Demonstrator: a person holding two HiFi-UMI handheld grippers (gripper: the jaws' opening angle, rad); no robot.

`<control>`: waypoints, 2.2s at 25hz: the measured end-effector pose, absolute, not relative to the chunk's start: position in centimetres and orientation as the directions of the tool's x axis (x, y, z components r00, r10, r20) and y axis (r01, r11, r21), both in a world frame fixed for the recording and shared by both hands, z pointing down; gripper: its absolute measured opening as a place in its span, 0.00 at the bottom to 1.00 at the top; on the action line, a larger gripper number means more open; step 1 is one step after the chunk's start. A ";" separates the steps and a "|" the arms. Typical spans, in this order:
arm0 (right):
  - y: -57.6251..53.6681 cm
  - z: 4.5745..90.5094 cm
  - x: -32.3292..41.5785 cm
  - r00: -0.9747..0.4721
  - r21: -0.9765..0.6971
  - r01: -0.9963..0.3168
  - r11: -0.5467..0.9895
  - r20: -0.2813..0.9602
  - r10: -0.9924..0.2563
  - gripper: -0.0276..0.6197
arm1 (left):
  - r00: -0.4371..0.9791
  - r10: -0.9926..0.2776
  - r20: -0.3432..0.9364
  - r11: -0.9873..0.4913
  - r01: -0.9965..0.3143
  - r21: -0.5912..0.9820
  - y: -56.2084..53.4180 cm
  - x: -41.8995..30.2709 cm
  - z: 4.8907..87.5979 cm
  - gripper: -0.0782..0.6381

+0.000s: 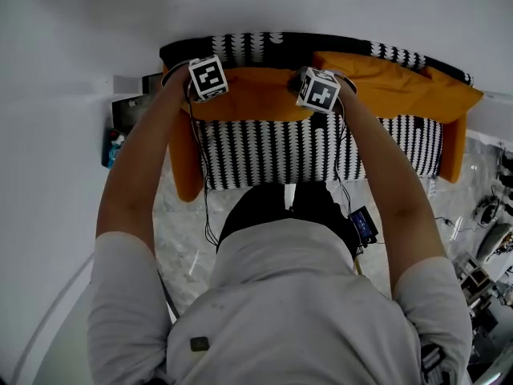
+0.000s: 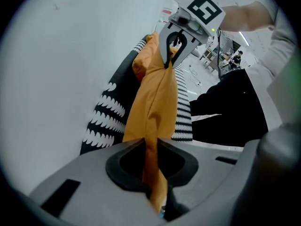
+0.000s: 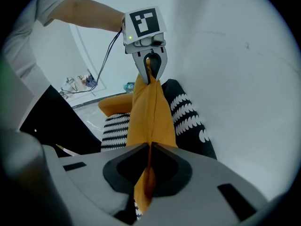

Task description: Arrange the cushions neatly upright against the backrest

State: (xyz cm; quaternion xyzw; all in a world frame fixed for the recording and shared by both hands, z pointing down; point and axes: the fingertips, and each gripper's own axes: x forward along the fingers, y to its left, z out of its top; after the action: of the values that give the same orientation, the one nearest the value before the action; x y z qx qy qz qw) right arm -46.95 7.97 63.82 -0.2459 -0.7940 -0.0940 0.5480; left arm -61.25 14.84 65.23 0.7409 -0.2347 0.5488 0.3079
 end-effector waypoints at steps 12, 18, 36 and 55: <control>6.8 68.5 -48.1 -0.277 -0.108 0.482 0.870 0.923 0.268 0.10 | 0.281 -0.018 0.959 -0.670 -0.716 0.197 13.0 -62.9 69.7 0.18; 5.7 70.8 -49.0 -0.277 -0.098 0.480 0.872 0.926 0.256 0.10 | 0.290 -0.035 0.956 -0.640 -0.741 0.201 12.0 -63.9 71.6 0.18; 2.7 73.9 -51.5 -0.258 -0.126 0.436 0.891 0.931 0.258 0.10 | 0.259 -0.110 0.960 -0.608 -0.781 0.141 8.9 -66.0 74.7 0.18; 3.6 69.9 -51.1 -0.376 -0.138 0.311 0.940 0.891 0.255 0.31 | 0.261 -0.297 0.919 -0.501 -0.862 0.083 10.1 -66.3 69.9 0.36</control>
State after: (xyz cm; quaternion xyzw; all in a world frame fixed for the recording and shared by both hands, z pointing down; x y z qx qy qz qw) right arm -51.08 3.60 69.93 -0.1708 -0.8291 -0.0263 0.5318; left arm -66.30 10.09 69.86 0.7327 -0.3954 0.4620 0.3056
